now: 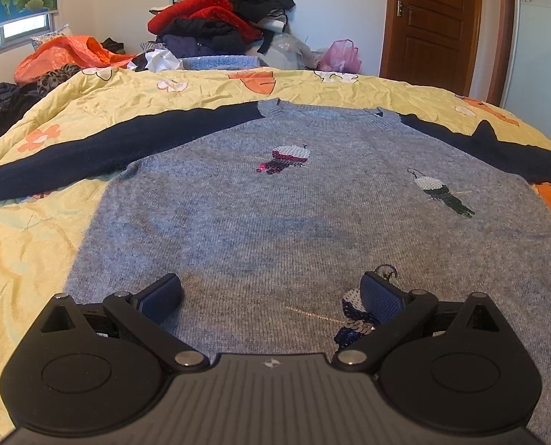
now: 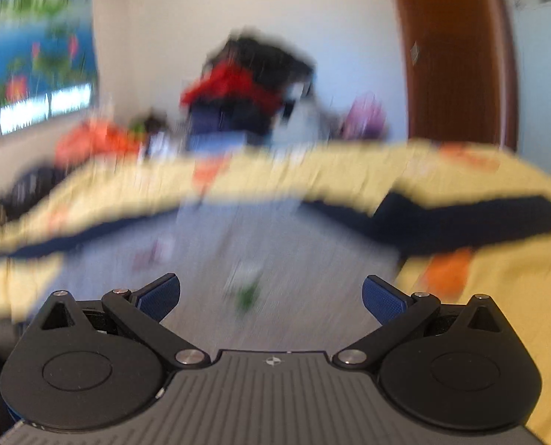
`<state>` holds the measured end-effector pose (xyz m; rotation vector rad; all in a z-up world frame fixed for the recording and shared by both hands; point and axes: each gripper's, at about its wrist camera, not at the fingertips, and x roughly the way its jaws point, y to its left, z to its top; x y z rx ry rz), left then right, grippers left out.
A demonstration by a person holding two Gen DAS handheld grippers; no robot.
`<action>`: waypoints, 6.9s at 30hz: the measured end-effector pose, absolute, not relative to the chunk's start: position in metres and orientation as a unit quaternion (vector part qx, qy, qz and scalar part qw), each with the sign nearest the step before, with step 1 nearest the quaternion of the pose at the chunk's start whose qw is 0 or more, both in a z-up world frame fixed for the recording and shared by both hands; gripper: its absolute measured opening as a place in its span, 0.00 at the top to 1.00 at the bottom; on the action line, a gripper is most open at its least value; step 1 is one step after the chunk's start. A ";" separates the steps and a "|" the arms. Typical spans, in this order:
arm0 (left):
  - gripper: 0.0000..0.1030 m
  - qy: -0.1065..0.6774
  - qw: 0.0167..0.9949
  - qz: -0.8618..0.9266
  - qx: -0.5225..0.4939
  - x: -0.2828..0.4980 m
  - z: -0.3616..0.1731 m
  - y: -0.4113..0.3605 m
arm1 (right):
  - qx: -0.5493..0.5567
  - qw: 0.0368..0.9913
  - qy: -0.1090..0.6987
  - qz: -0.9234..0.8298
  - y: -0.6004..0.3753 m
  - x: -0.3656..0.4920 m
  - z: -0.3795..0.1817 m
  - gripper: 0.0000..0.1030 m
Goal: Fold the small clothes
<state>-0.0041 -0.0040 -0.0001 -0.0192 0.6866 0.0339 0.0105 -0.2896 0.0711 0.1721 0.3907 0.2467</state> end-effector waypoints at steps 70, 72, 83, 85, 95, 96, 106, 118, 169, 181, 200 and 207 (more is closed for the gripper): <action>0.60 0.436 0.863 -0.117 -0.225 0.166 0.018 -0.031 | 0.330 0.882 0.253 0.223 -0.300 0.074 -0.016 0.04; 0.82 0.445 0.869 -0.101 -0.190 0.175 0.016 -0.041 | 0.337 0.879 0.252 0.225 -0.301 0.074 -0.016 0.03; 0.93 0.341 0.937 -0.006 -0.074 0.162 0.070 -0.001 | 0.330 0.878 0.255 0.232 -0.300 0.075 -0.016 0.01; 0.93 0.353 0.932 0.031 -0.079 0.165 0.060 0.026 | 0.328 0.879 0.256 0.232 -0.299 0.076 -0.015 0.01; 0.93 0.318 0.946 0.049 -0.036 0.144 0.008 0.043 | 0.275 0.914 0.215 0.208 -0.291 0.078 0.009 0.02; 0.93 0.319 0.946 0.044 -0.049 0.144 0.008 0.047 | 0.265 0.920 0.199 0.209 -0.289 0.083 0.019 0.01; 0.83 0.300 0.936 0.016 -0.185 0.135 0.004 0.087 | 0.026 0.937 0.322 0.131 -0.225 0.199 -0.007 0.00; 0.12 0.321 0.937 -0.014 -0.138 0.176 0.014 0.045 | 0.000 0.938 0.325 0.123 -0.216 0.199 -0.010 0.00; 0.96 0.293 0.953 -0.073 0.015 0.112 0.025 -0.025 | 0.064 0.938 0.309 0.142 -0.236 0.195 -0.008 0.00; 0.03 0.216 0.970 -0.110 0.032 0.046 0.019 -0.011 | 0.078 0.937 0.306 0.147 -0.239 0.195 -0.007 0.00; 0.02 0.189 0.904 0.051 -0.381 0.040 -0.012 0.128 | -0.244 0.882 0.249 0.317 -0.053 0.127 0.017 0.25; 0.00 0.192 0.903 0.051 -0.380 0.046 -0.010 0.124 | -0.070 0.913 0.310 0.255 -0.113 0.152 0.018 0.33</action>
